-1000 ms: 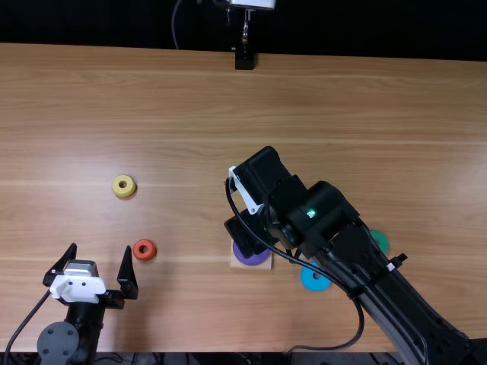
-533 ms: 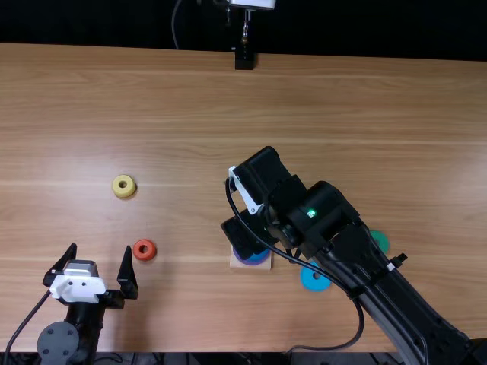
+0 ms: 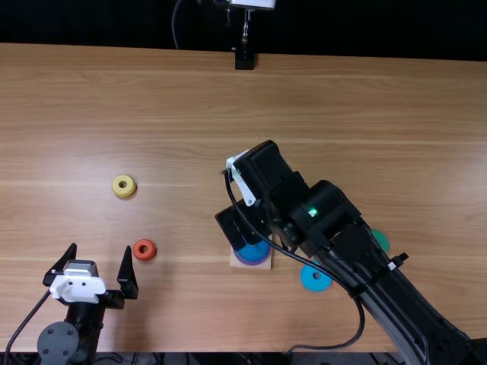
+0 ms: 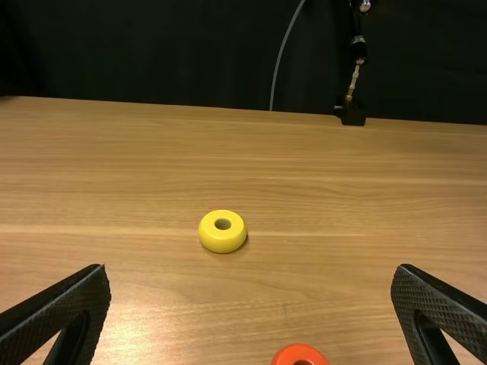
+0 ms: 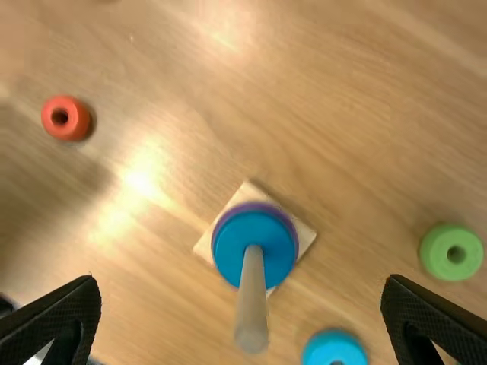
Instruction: Build the Hanoi tower: stack the rings onto the peg from bottom to top in this color order: purple, dark blue, light blue, dark green, light green, yellow, orange.
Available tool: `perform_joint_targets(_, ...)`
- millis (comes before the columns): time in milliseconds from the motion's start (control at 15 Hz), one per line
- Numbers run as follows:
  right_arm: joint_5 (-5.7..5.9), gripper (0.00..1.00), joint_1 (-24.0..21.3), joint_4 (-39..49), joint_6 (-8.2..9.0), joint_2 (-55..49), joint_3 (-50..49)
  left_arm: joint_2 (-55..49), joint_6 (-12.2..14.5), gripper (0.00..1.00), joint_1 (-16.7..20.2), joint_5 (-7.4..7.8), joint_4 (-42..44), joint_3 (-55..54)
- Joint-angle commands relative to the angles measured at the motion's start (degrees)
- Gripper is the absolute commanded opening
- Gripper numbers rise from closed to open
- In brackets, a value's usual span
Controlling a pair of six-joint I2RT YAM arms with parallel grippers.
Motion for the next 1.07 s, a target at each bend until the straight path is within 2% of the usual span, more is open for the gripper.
perform_joint_targets(0, 0.22, 1.00, -5.0, 3.7, 0.47, -5.4, -3.0, -0.7, 0.2, 1.00, 0.7, 0.71, -1.3, -2.7)
perform_joint_targets(200, 0.33, 1.00, -10.2, 14.8, 0.26, -11.5, -11.0, -0.7, 0.2, 1.00, 0.7, 0.71, -1.2, -2.7)
perform_joint_targets(467, 0.33, 1.00, -14.7, 23.2, 0.05, -18.5, -23.7, -0.7, 0.2, 1.00, 0.7, 0.71, -1.3, -2.7)
perform_joint_targets(667, 0.12, 1.00, -17.5, 25.0, 0.15, -22.7, -33.5, -0.7, 0.2, 1.00, 0.7, 0.71, -1.2, -2.7)
perform_joint_targets(1000, 0.01, 1.00, -17.6, 24.4, 0.26, -24.4, -46.2, -0.7, 0.2, 1.00, 0.7, 0.71, -1.2, -2.7)
